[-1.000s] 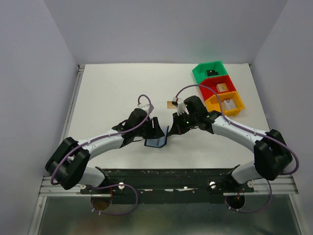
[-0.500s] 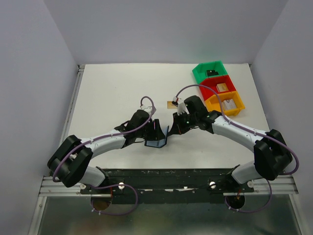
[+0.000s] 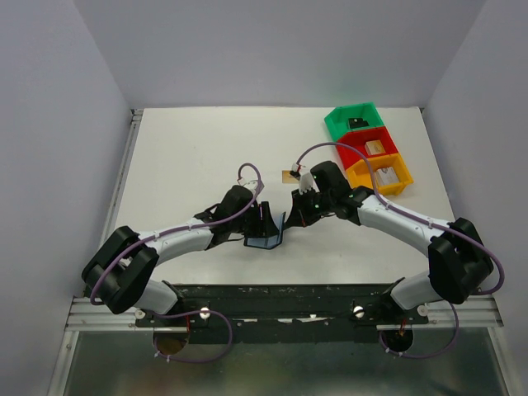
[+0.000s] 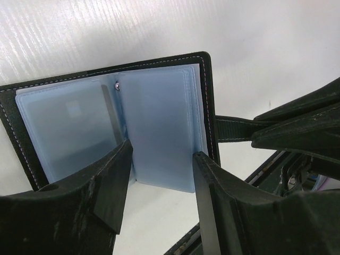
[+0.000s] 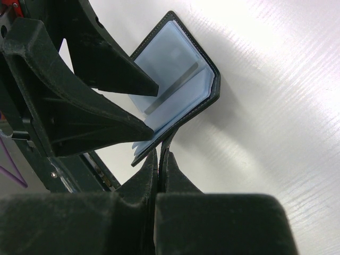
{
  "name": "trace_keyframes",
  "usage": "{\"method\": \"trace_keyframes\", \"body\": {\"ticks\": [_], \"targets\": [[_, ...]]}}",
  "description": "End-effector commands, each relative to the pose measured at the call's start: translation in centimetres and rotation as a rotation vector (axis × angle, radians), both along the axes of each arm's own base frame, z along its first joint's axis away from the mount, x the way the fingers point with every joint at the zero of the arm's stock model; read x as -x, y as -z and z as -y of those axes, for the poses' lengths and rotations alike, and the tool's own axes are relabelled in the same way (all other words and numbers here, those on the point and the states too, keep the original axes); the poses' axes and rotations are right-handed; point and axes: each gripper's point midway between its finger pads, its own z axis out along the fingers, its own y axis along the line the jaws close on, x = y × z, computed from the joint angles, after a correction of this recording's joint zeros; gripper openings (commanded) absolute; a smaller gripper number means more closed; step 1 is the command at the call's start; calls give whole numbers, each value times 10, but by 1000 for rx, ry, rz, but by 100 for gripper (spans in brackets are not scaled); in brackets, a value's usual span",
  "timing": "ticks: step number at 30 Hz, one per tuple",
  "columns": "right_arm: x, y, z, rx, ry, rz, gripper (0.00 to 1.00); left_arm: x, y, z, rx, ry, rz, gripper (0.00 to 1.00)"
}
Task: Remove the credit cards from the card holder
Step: Remove the credit card from the card holder.
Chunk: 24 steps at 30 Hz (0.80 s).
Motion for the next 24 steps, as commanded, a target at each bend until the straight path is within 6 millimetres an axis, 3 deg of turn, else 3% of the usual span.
{"method": "trace_keyframes", "body": {"ticks": [1, 14, 24], "targets": [[3, -1, -1, -14, -24, 3, 0, 1, 3, -3, -18, -2, 9, 61], [3, -1, 0, -14, -26, 5, 0, -6, 5, -25, -111, -95, 34, 63], [3, -1, 1, -8, -24, 8, 0, -9, -10, -34, -107, -139, 83, 64]]}}
